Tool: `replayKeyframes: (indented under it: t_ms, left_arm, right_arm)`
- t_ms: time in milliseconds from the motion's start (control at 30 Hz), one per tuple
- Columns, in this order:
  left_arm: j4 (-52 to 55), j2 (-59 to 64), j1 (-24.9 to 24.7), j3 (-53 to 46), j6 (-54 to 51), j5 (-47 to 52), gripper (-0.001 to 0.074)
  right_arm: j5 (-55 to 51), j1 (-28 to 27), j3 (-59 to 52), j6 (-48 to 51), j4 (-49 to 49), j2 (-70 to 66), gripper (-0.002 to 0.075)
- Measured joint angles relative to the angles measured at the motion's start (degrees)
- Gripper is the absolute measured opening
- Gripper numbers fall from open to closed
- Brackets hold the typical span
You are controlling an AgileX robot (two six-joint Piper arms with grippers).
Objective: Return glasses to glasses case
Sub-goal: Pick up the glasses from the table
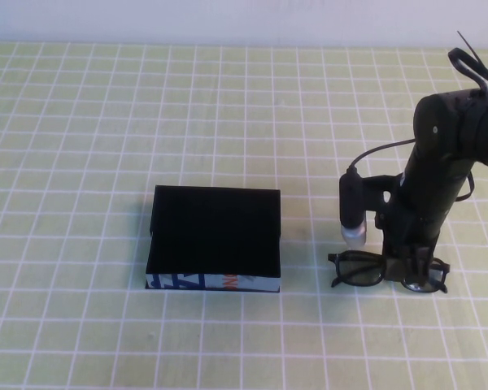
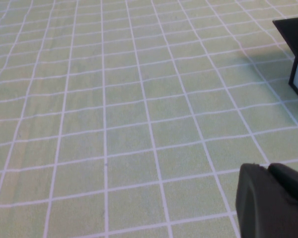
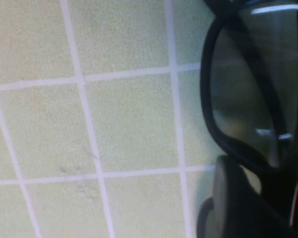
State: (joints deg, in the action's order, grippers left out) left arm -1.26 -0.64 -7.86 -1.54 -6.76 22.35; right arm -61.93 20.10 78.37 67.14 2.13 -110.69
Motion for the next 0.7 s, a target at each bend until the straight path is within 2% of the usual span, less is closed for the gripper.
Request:
replayKeyframes:
  t_ms: [200, 400, 567, 700]
  left_arm:
    - [0.00, 0.00, 0.00, 0.00, 0.00, 0.00, -0.0004]
    - [0.00, 0.00, 0.00, 0.00, 0.00, 0.00, -0.0004]
    - [0.00, 0.00, 0.00, 0.00, 0.00, 0.00, -0.0004]
    - [0.00, 0.00, 0.00, 0.00, 0.00, 0.00, -0.0004]
  right_arm:
    - [-0.27, 0.00, 0.00, -0.07, -0.60, 0.00, 0.0139]
    - [-2.02, 0.00, 0.23, -0.69, -0.60, 0.25, 0.0038]
    - [-3.48, 0.14, 0.58, -4.77, -0.72, 0.49, 0.0033]
    - [-6.59, 2.66, 2.90, -8.27, -0.86, 2.01, 0.0031]
